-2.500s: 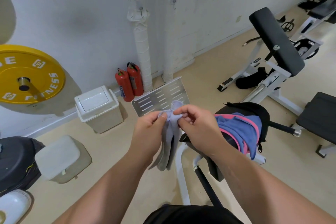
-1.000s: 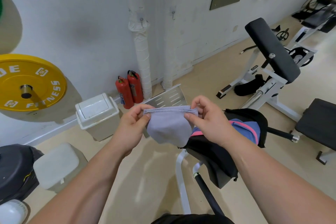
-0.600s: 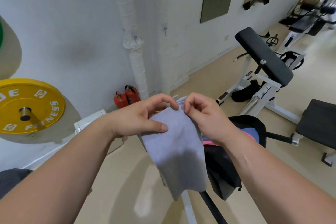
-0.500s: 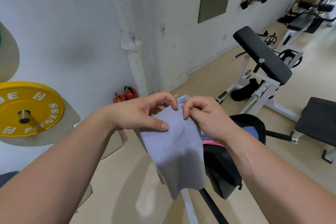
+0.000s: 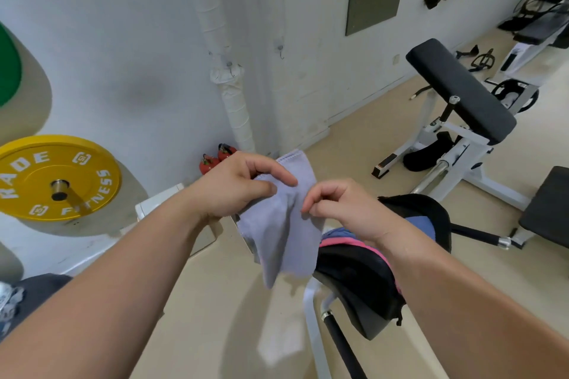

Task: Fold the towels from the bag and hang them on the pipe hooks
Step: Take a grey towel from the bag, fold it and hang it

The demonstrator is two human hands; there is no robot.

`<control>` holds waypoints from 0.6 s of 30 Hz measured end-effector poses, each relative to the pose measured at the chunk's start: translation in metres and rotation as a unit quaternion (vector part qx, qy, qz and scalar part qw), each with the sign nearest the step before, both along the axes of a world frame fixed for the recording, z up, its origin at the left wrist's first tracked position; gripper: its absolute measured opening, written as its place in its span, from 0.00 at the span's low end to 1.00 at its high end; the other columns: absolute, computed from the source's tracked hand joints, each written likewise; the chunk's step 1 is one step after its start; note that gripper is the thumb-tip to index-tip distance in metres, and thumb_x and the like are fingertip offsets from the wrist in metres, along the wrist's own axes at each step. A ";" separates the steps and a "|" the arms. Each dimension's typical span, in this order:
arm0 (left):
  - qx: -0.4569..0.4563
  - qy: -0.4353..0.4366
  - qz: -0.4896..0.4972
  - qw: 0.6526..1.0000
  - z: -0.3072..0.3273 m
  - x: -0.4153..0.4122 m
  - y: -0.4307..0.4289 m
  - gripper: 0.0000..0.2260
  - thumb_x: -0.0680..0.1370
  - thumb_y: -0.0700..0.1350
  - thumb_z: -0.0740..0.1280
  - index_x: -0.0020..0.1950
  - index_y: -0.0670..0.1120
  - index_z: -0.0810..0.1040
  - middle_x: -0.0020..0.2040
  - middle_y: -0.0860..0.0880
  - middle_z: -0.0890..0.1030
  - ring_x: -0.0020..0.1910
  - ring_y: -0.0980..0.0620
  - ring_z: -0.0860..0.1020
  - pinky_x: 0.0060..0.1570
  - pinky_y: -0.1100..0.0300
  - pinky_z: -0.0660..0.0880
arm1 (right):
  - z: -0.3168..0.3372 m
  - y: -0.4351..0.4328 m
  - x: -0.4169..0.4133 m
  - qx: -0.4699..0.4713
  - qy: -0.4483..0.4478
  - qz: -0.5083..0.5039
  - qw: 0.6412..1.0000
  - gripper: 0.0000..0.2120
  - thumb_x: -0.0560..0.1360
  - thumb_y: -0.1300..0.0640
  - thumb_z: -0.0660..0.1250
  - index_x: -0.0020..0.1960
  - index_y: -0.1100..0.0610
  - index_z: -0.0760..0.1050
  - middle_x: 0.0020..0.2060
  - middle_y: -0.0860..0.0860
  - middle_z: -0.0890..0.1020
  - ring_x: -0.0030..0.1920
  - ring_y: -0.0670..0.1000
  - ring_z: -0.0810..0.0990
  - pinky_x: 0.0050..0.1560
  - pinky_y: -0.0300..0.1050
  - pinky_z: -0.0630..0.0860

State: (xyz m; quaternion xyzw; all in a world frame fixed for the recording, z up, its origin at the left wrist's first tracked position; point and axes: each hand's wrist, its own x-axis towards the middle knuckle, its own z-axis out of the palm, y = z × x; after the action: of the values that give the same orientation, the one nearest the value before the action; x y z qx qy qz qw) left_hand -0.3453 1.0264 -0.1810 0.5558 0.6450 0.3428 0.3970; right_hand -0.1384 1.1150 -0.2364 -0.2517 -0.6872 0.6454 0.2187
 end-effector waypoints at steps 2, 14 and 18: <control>0.009 -0.026 0.059 0.998 0.001 0.010 0.002 0.16 0.70 0.39 0.66 0.49 0.55 0.88 0.43 0.37 0.82 0.41 0.43 0.74 0.42 0.50 0.67 | -0.015 0.003 0.013 -0.014 -0.030 0.062 0.998 0.08 0.69 0.66 0.72 0.42 0.54 0.85 0.39 0.52 0.85 0.40 0.50 0.79 0.45 0.42 0.75; -0.012 0.013 0.291 0.957 -0.031 0.047 -0.020 0.22 0.78 0.30 0.62 0.58 0.54 0.85 0.29 0.53 0.77 0.27 0.56 0.69 0.28 0.66 0.66 | -0.095 0.051 0.098 0.128 -0.219 0.163 0.954 0.17 0.74 0.61 0.68 0.53 0.39 0.83 0.56 0.34 0.82 0.58 0.34 0.77 0.57 0.31 0.71; -0.020 -0.020 0.372 0.928 -0.059 0.070 -0.037 0.22 0.78 0.30 0.62 0.59 0.54 0.84 0.41 0.52 0.85 0.30 0.60 0.78 0.31 0.66 0.74 | -0.095 0.067 0.126 0.097 -0.221 0.166 0.956 0.13 0.76 0.62 0.67 0.49 0.47 0.86 0.51 0.39 0.83 0.51 0.30 0.76 0.50 0.22 0.67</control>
State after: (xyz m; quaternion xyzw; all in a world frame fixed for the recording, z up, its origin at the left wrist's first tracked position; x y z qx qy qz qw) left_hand -0.2754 0.9895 -0.2403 0.2608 0.8041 0.4639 0.2650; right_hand -0.0121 1.1818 -0.3309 -0.2478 -0.8096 0.5314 -0.0256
